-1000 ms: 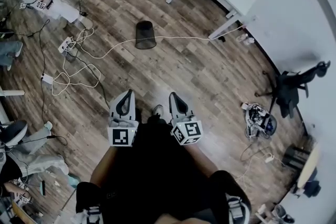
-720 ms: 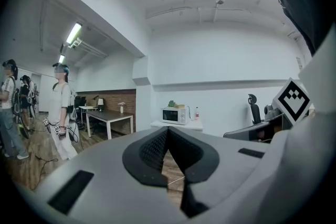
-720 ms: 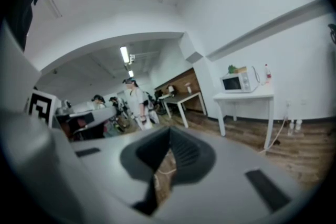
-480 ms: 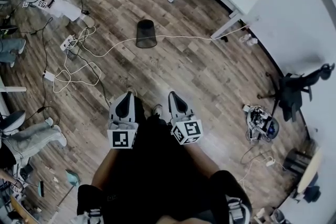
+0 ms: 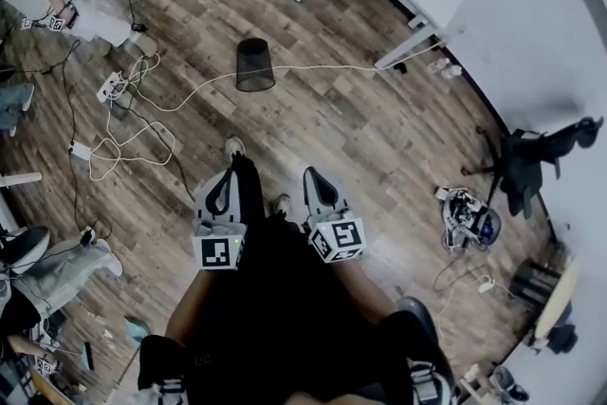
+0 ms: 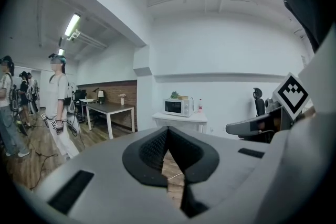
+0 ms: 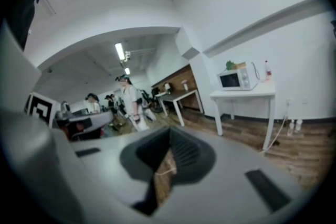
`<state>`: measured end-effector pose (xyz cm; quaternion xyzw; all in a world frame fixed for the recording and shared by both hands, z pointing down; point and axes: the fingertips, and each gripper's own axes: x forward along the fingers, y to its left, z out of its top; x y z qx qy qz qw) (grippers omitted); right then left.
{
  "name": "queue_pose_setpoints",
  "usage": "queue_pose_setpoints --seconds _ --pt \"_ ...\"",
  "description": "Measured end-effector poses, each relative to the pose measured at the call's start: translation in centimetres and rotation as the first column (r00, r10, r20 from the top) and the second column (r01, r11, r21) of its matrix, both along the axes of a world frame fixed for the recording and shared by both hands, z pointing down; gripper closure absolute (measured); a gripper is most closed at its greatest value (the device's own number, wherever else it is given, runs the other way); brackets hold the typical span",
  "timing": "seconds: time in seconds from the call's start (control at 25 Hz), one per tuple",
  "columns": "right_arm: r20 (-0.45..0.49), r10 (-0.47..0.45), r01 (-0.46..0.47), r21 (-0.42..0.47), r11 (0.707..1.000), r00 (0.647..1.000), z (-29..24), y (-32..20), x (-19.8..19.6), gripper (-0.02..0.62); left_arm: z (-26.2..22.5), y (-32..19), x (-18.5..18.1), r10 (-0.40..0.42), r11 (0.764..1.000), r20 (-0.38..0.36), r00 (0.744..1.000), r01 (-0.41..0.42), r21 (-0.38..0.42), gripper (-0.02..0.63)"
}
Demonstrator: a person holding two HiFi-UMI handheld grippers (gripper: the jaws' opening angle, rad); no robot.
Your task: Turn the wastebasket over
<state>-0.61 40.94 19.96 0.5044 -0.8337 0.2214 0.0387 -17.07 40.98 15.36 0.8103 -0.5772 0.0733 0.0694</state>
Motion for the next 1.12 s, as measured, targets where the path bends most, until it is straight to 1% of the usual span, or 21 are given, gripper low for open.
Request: queue_pose_setpoints --seconds 0.2,0.4,0.6,0.76,0.88,1.12 --pt "-0.014 0.028 -0.028 -0.008 1.000 1.000 0.7 -5.5 -0.7 0.563 1.4 -5.2 -1.0 0.039 0.999 0.017 0.999 -0.038 -0.039 0.572" --pt "-0.027 0.052 -0.053 -0.010 0.999 0.998 1.9 -12.2 -2.9 0.563 3.1 -11.4 -3.5 0.085 0.994 0.039 0.996 -0.082 -0.071 0.572" --pt "-0.054 0.075 -0.077 -0.026 0.997 0.996 3.1 -18.0 -5.7 0.563 4.0 -17.4 -7.1 0.093 0.992 0.015 0.996 -0.091 -0.082 0.572" --pt "-0.090 0.062 -0.064 -0.025 0.998 0.994 4.6 -22.0 -7.8 0.563 5.4 -21.6 -10.2 0.076 0.991 -0.024 0.997 -0.078 -0.110 0.572" --pt "-0.113 0.045 -0.049 -0.031 0.998 0.993 6.2 -24.4 -8.3 0.563 7.0 -23.9 -11.3 0.095 0.990 0.012 0.995 -0.094 -0.107 0.572" --pt "-0.135 0.028 -0.037 -0.066 0.997 0.990 10.2 -28.1 -7.4 0.563 10.6 -26.9 -12.1 0.089 0.989 0.066 0.994 -0.081 -0.125 0.571"
